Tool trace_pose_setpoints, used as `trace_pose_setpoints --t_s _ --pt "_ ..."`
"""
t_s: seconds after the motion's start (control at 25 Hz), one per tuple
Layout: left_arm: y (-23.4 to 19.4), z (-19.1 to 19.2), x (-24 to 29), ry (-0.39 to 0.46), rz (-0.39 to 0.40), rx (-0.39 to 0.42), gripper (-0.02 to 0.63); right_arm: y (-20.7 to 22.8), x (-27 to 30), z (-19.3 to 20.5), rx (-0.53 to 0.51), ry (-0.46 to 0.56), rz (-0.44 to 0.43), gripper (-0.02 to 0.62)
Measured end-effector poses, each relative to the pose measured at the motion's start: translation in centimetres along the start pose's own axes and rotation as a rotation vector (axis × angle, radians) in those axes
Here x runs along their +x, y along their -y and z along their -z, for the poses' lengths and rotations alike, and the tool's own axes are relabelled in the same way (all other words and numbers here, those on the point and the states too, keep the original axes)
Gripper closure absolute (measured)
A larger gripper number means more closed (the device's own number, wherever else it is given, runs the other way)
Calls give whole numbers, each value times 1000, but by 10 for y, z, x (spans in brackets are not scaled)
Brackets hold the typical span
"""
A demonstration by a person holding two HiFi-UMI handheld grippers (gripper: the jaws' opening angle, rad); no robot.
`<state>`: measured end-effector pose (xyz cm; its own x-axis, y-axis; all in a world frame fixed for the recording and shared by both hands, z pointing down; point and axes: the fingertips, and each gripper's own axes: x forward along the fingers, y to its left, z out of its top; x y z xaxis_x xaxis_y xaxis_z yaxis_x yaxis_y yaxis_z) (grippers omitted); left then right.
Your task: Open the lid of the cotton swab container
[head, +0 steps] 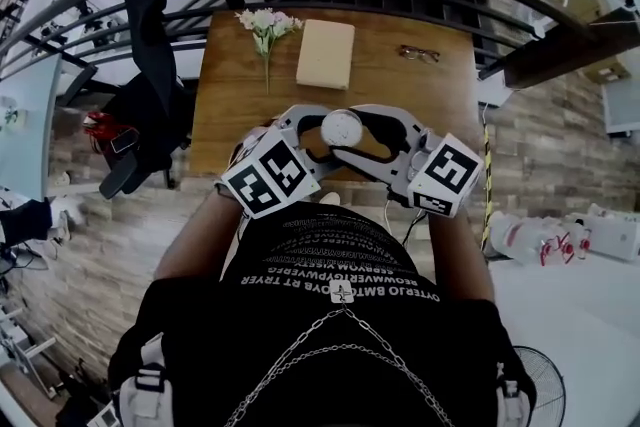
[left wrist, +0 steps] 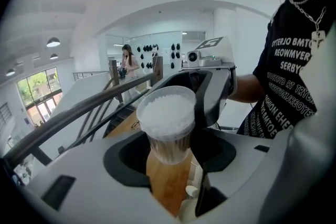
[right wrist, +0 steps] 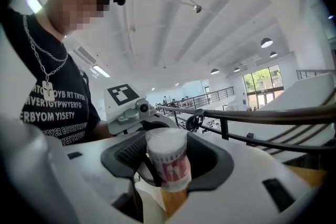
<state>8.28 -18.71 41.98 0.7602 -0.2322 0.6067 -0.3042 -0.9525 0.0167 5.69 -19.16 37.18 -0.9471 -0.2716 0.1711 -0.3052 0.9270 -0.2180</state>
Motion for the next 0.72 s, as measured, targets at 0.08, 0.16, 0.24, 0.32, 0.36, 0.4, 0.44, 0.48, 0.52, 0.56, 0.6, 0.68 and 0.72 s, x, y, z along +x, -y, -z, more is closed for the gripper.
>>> trace_pose_setpoints --t_s 0.08,0.16,0.24,0.32,0.36,0.4,0.44,0.48,0.52,0.56,0.6,0.68,0.72 --pt "2 3 2 -11 -3 3 350 0 -1 2 56 2 -5 347" --pt "4 3 3 -6 9 -2 350 1 -3 2 116 11 -9 344" --pt "5 4 2 -7 13 -4 347 2 -7 -4 131 47 6 342" --pt "6 6 2 -11 15 -8 345 2 -9 -9 62 76 41 342" --pt "7 7 2 -11 15 -12 345 1 -9 -11 19 82 55 339" --pt "7 7 1 -10 15 -15 345 0 -8 -12 -13 87 64 335" --pt "8 8 1 -8 16 -18 344 -1 -8 -14 -30 94 72 334" --pt "9 9 0 -7 16 -19 344 -1 -8 -17 -33 104 80 331" --pt "10 9 0 -8 15 -19 344 0 -9 -19 -28 113 87 331" --pt "10 10 -1 -8 15 -17 344 1 -9 -21 -22 120 92 330" --pt "11 10 -1 -7 16 -15 344 1 -9 -22 -19 124 96 327" --pt "14 9 -1 -2 27 -14 344 1 -10 -26 -22 135 108 325" --pt "15 9 -1 1 32 -13 344 2 -10 -28 -26 141 116 325"
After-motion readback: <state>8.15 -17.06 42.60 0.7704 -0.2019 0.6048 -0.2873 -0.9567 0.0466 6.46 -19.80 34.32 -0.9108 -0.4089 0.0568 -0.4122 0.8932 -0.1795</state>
